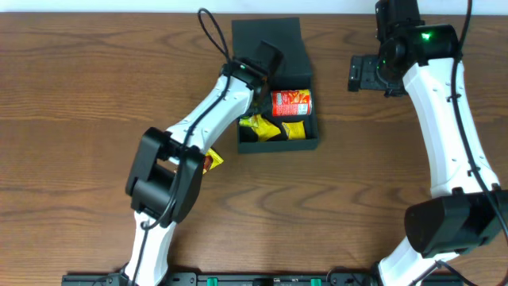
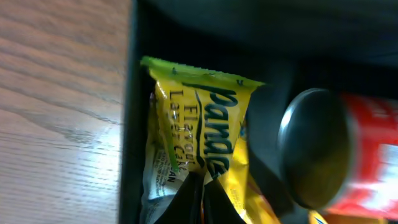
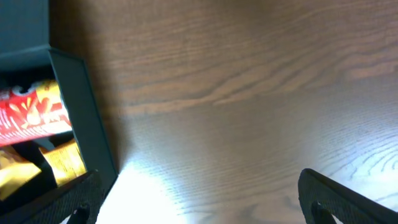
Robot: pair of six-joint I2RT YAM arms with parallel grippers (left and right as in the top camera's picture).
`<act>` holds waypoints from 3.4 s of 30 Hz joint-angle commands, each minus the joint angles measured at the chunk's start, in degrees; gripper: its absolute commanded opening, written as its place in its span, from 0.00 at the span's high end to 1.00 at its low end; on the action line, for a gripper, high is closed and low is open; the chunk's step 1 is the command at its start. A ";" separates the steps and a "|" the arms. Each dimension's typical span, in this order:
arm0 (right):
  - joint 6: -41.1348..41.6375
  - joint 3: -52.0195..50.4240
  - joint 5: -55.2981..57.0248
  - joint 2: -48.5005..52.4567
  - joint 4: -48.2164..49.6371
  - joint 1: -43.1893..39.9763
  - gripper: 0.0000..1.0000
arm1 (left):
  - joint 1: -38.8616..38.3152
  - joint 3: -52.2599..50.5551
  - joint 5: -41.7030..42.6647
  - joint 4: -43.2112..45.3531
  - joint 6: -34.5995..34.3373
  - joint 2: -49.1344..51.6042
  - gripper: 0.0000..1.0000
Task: Pack container
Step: 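Carry the Pandan packet into the box's left side and release it, then move the left gripper down to the yellow Apollo packet and grasp it, then lift the Apollo packet with the left gripper and pull it back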
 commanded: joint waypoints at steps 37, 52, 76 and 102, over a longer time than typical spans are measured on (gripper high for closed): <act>-0.09 0.96 -1.29 0.07 -3.43 -0.61 0.01 | 0.52 -8.59 -0.17 -21.81 34.23 -15.93 0.36; 0.17 0.96 -1.33 0.09 -3.65 -0.59 0.01 | 3.37 -23.08 4.50 -16.44 53.72 -15.93 0.52; 0.59 0.96 -2.40 0.09 -4.04 -0.59 0.01 | 11.04 -27.74 2.93 -19.17 55.01 -19.96 0.59; 1.66 0.81 -4.35 0.09 -1.36 -0.48 0.01 | 17.25 -37.97 5.55 -22.99 49.66 -72.61 0.04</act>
